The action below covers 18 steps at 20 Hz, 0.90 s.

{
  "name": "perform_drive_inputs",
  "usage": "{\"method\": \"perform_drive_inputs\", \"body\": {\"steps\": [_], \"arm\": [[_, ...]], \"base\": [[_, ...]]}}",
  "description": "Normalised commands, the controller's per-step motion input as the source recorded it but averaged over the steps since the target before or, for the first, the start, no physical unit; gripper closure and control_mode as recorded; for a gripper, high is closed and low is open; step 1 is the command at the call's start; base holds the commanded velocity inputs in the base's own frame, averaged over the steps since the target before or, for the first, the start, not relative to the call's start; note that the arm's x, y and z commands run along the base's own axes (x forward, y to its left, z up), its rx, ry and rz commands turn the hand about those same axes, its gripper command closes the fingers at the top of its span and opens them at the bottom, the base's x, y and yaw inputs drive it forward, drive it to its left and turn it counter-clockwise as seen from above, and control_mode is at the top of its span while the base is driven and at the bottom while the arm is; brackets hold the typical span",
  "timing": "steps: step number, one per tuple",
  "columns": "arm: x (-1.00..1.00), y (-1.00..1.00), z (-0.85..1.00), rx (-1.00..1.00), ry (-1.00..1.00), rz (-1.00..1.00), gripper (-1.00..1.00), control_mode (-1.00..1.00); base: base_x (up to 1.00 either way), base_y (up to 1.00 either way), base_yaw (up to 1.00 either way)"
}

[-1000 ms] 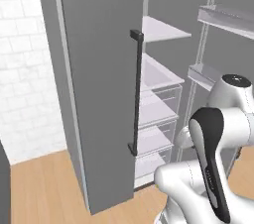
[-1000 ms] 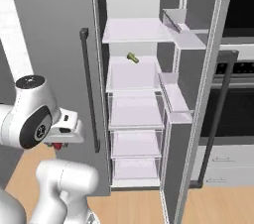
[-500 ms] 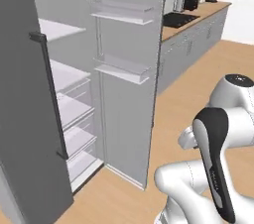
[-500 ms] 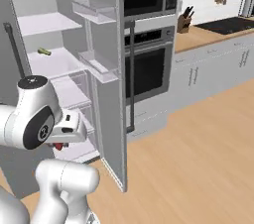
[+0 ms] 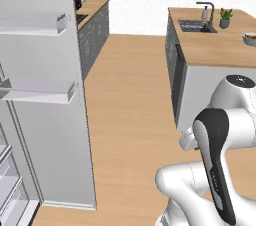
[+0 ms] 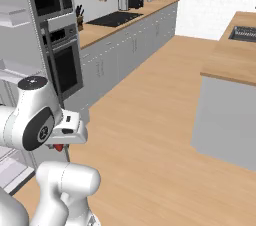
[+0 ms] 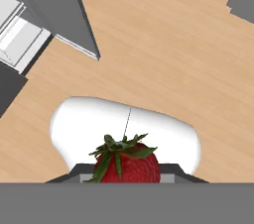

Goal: Take the strawberry from the fridge and place it on top of the pancake, located on the dining counter.

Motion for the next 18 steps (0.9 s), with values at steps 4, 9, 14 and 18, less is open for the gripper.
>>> {"method": "perform_drive_inputs", "body": {"steps": [4,9,14,18], "arm": [[0.00,0.00,0.00,0.00,0.00,0.00,1.00,1.00],[0.00,0.00,0.00,0.00,0.00,0.00,1.00,1.00],[0.00,0.00,0.00,0.00,0.00,0.00,1.00,1.00],[0.00,0.00,0.00,0.00,0.00,0.00,1.00,1.00]], "base": [[0.11,-0.37,-0.65],[0.59,-0.70,-0.45],[0.84,-0.92,-0.25],[0.87,-0.99,-0.09]]}}
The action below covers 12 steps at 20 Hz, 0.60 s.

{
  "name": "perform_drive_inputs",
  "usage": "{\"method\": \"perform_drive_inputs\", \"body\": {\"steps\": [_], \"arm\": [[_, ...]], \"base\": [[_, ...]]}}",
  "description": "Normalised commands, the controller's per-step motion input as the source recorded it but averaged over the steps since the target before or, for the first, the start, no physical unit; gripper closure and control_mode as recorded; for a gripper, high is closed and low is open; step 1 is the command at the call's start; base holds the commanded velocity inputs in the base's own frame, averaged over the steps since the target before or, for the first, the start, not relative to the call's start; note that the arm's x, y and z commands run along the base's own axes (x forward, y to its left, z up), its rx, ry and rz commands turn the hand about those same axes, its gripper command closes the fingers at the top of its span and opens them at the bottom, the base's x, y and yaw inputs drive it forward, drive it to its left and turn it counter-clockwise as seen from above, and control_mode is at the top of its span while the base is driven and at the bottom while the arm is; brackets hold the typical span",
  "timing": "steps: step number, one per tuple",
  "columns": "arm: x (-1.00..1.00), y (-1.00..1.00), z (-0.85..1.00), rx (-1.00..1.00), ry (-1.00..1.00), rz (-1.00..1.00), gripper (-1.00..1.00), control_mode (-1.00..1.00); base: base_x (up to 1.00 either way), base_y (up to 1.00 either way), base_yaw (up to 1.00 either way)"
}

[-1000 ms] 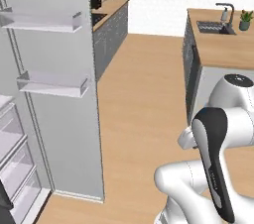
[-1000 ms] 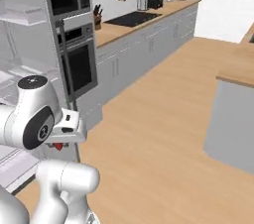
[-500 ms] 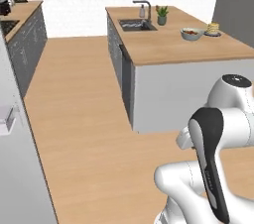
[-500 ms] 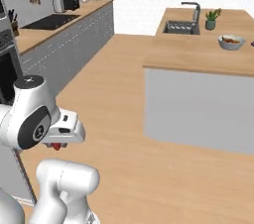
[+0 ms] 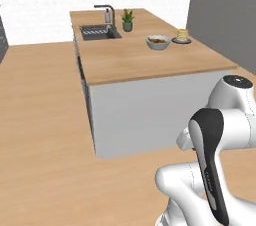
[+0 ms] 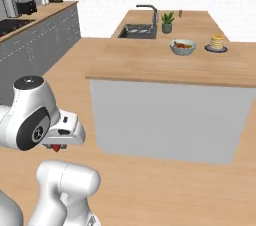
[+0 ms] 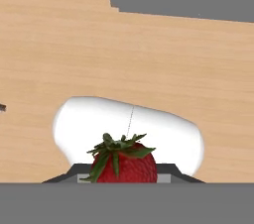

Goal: Take the strawberry from the fridge and place it on top of the pancake, located on the dining counter.

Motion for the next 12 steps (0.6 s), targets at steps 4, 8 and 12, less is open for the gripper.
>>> {"method": "perform_drive_inputs", "body": {"steps": [4,8,12], "arm": [[0.00,0.00,0.00,0.00,0.00,0.00,1.00,1.00],[0.00,0.00,0.00,0.00,0.00,0.00,1.00,1.00],[0.00,0.00,0.00,0.00,0.00,0.00,1.00,1.00]], "base": [[0.76,-1.00,-0.01],[0.70,-1.00,0.00],[0.71,-1.00,0.00]]}}
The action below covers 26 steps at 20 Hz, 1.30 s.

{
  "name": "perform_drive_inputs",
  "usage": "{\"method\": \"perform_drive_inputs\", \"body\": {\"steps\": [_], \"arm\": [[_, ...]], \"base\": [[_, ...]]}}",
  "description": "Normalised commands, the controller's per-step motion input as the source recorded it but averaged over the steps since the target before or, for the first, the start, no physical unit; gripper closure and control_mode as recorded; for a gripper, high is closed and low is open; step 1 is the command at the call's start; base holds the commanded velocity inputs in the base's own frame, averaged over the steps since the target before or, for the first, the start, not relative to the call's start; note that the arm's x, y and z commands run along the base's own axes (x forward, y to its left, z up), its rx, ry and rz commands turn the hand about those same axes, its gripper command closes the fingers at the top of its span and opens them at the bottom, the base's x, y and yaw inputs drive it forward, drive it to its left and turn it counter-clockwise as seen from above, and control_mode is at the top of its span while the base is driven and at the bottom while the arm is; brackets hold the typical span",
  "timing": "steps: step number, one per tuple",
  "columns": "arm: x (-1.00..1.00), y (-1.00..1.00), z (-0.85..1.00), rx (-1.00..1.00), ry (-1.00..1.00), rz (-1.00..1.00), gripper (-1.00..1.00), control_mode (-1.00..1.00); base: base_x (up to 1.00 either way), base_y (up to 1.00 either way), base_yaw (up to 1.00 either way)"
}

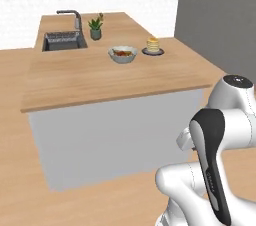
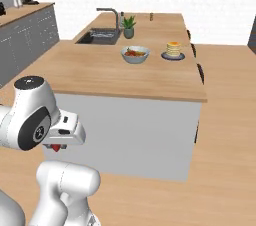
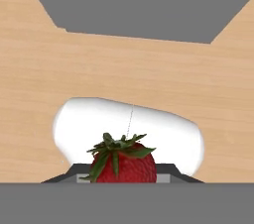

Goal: Take the strawberry from the fridge and place it on top of the pancake, located on the dining counter.

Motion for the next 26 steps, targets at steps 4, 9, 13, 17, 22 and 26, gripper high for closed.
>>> {"method": "perform_drive_inputs", "body": {"steps": [4,9,13,17,22,26], "arm": [[0.00,0.00,0.00,0.00,0.00,0.00,1.00,1.00],[0.00,0.00,0.00,0.00,0.00,0.00,1.00,1.00],[0.00,0.00,0.00,0.00,0.00,0.00,1.00,1.00],[0.00,0.00,0.00,0.00,0.00,0.00,1.00,1.00],[0.00,0.00,0.00,0.00,0.00,0.00,1.00,1.00],[0.00,0.00,0.00,0.00,0.00,0.00,1.00,1.00]], "base": [[0.81,-1.00,0.05],[0.84,-1.00,0.13],[0.85,-1.00,0.21],[0.87,-1.00,0.27],[0.81,-1.00,0.33],[0.75,-1.00,0.37]]}}
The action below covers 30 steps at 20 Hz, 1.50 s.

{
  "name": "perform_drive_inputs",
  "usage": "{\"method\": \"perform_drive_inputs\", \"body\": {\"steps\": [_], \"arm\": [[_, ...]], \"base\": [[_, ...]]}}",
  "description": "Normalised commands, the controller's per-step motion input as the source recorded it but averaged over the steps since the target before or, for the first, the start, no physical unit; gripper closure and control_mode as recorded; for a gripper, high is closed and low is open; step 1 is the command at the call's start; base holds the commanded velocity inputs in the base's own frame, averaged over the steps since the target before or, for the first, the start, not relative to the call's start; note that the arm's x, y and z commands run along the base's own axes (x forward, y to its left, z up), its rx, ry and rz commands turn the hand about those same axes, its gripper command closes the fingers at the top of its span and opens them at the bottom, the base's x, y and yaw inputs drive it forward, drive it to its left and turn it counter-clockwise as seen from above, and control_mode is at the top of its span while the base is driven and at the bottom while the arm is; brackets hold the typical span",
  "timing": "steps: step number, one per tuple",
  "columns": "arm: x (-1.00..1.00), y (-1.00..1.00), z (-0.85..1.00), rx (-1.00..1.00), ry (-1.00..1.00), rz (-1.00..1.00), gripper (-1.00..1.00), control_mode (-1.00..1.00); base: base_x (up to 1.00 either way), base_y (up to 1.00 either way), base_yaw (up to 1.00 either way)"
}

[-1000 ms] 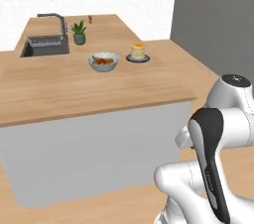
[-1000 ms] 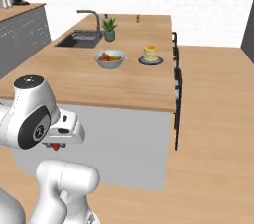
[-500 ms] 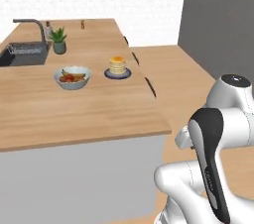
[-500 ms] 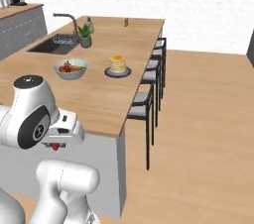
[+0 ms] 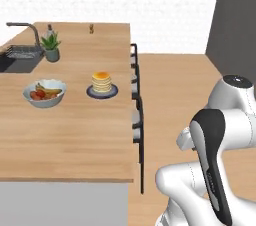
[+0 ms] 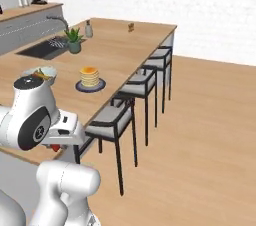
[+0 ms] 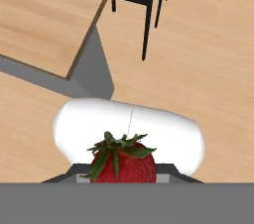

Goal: Take the strawberry from the fridge and place it on top of the pancake, located on the dining counter.

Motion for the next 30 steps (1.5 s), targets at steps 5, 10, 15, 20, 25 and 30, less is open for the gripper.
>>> {"method": "perform_drive_inputs", "body": {"steps": [5,10,15,20,25,30], "arm": [[0.00,0.00,0.00,0.00,0.00,0.00,1.00,1.00],[0.00,0.00,0.00,0.00,0.00,0.00,1.00,1.00],[0.00,0.00,0.00,0.00,0.00,0.00,1.00,1.00],[0.00,0.00,0.00,0.00,0.00,0.00,1.00,1.00],[0.00,0.00,0.00,0.00,0.00,0.00,1.00,1.00],[0.00,0.00,0.00,0.00,0.00,0.00,1.00,1.00]], "base": [[0.69,-0.90,0.47],[0.66,-0.77,0.54],[0.27,-0.96,0.50],[0.25,-0.96,0.50],[0.37,-0.85,0.55],[0.18,-0.97,0.52]]}}
